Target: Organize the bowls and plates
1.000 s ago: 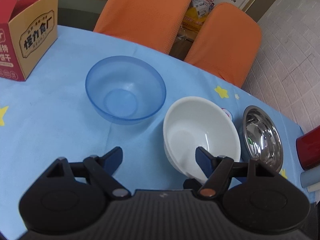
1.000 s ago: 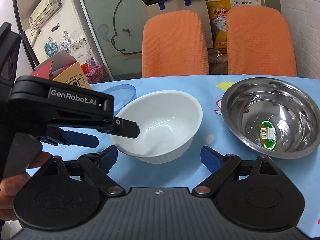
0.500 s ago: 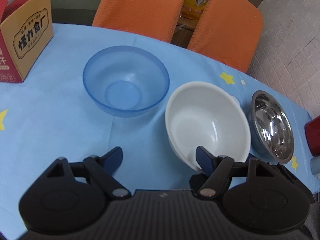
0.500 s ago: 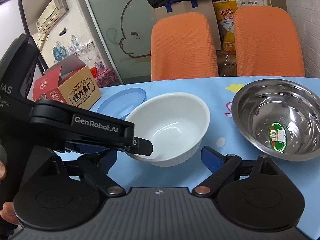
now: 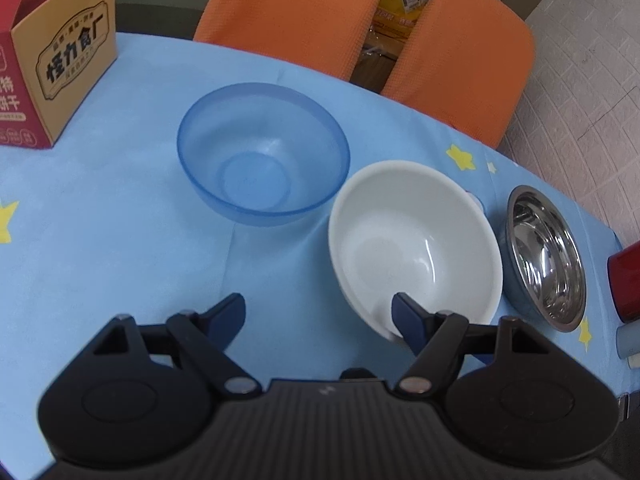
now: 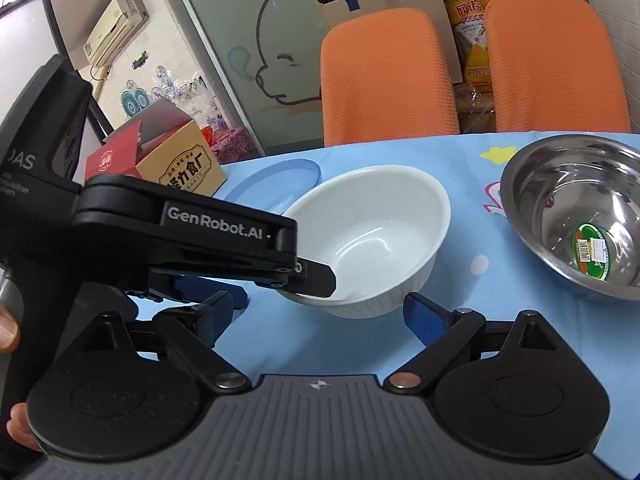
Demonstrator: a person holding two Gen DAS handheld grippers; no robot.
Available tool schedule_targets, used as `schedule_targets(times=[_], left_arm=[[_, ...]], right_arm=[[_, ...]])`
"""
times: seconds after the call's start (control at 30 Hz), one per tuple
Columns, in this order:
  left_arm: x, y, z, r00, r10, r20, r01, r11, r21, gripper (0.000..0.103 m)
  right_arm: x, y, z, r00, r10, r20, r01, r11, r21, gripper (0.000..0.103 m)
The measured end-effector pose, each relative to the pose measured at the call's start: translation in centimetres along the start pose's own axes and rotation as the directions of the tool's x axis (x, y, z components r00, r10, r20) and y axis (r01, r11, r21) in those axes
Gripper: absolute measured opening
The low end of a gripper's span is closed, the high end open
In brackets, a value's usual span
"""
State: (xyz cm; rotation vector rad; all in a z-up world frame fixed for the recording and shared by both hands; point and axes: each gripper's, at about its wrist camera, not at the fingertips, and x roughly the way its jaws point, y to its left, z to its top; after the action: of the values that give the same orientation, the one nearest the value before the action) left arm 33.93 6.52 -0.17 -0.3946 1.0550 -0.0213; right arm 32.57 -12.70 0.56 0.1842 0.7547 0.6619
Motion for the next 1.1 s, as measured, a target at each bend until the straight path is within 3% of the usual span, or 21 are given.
schedule_targets(times=[0.2,0.53,0.67,0.73,0.83,0.93,1.1], left_arm=[[-0.5,-0.4,-1.0,1.0,-0.007,-0.014,0.008,0.999,0.039,0.074],[-1.9,-0.1,-1.3,0.999,-0.031,0.021,0.03,0.999,0.043,0.074],[-3.9,-0.6,-2.0,0.996,-0.035,0.083,0.028,0.996,0.082,0.074],[-4.7,-1.6,-2.1,0.993,-0.052,0.106,0.039,0.992,0.118,0.074],[-5.4,-4.0,-2.0,0.986,-0.087,0.14,0.062,0.983,0.176,0.074],[-4.6,-7.1,-1.0,0.978,-0.137,0.157,0.099,0.969,0.228,0.074],[-0.2,-12.4,1.2,0.979,-0.154,0.134,0.107,0.946,0.307,0.074]], right_arm=[[-1.3,1.5,0.3,0.999,0.025,0.021,-0.024,0.999,-0.035,0.103],[-3.6,0.0,-0.7,0.996,-0.087,0.035,0.087,0.996,-0.007,0.103],[-7.0,-1.5,-1.3,0.99,-0.097,0.105,0.093,0.994,0.051,0.103],[-8.9,-2.4,-1.3,0.979,-0.136,0.155,0.126,0.99,0.069,0.103],[-11.4,-4.5,-0.8,0.941,-0.248,0.231,0.228,0.968,0.109,0.103],[-12.3,-7.5,-0.2,0.902,-0.348,0.255,0.304,0.932,0.196,0.103],[-9.9,-12.1,1.3,0.892,-0.411,0.189,0.367,0.901,0.23,0.103]])
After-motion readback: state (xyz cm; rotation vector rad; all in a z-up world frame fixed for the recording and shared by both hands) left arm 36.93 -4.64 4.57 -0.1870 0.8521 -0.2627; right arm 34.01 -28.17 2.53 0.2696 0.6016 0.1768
